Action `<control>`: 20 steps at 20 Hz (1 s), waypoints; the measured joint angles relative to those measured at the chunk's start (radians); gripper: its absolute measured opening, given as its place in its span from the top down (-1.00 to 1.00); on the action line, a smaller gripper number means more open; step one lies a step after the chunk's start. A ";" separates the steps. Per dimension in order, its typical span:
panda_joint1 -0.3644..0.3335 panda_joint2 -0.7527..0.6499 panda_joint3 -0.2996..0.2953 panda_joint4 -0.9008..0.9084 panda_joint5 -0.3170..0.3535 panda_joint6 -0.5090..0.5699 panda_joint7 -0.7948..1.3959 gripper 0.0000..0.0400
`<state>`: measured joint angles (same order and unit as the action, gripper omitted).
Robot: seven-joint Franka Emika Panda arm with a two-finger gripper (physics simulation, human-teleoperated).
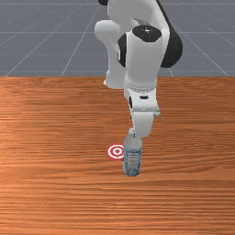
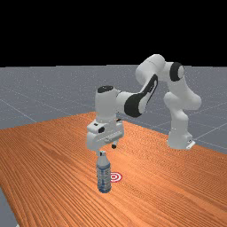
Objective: Pick up the bottle and put it on the marker
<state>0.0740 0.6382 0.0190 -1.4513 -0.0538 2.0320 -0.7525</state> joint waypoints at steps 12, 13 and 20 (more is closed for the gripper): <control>0.005 0.012 -0.002 -0.005 0.001 0.015 0.016 -1.00; 0.005 0.012 0.000 -0.005 0.000 0.016 0.011 -1.00; -0.007 0.006 0.007 -0.006 0.022 0.017 0.008 0.24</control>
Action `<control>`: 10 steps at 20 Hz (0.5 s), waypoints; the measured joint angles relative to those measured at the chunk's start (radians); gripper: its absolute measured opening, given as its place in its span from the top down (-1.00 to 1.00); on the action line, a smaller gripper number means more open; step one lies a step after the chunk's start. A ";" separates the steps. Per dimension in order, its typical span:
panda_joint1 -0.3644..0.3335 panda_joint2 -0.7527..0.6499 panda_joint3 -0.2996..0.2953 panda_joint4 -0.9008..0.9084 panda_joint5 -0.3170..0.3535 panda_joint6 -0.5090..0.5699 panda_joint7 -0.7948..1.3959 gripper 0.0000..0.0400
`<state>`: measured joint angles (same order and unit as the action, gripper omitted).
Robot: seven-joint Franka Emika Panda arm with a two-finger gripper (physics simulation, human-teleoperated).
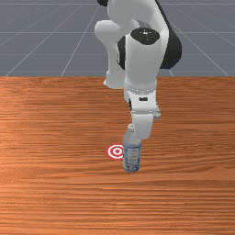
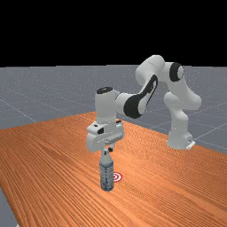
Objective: Pick up the bottle and put it on the marker
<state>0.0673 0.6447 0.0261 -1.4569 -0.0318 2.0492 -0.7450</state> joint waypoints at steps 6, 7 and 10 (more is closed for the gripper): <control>-0.017 -0.005 -0.031 -0.008 0.012 -0.003 0.071 0.24; -0.026 -0.006 -0.030 -0.009 0.010 -0.003 0.047 0.24; -0.039 -0.019 -0.027 -0.030 0.002 0.005 0.002 0.24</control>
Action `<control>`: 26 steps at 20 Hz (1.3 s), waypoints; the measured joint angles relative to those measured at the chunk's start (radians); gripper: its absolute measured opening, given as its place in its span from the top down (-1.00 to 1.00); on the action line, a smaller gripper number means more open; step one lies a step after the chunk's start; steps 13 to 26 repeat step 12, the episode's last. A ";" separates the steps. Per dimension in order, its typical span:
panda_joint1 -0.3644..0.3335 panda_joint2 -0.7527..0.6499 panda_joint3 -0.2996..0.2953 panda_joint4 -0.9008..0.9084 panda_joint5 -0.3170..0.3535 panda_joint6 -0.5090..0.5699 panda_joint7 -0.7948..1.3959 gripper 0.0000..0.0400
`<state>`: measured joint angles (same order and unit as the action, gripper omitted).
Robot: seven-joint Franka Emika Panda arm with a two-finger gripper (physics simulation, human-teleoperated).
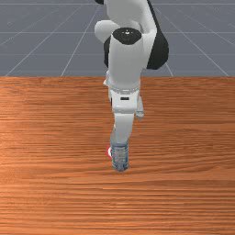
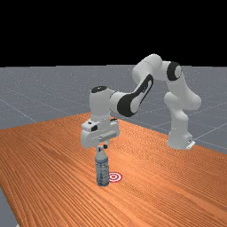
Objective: Pick up the bottle and put it on the marker
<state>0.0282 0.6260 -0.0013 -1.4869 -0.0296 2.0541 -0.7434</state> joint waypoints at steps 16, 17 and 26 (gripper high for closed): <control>-0.017 -0.161 0.015 -0.245 0.028 0.082 -0.034 0.52; -0.017 -0.161 0.015 -0.245 0.028 0.082 -0.034 0.52; -0.017 -0.161 0.015 -0.245 0.028 0.082 -0.034 0.52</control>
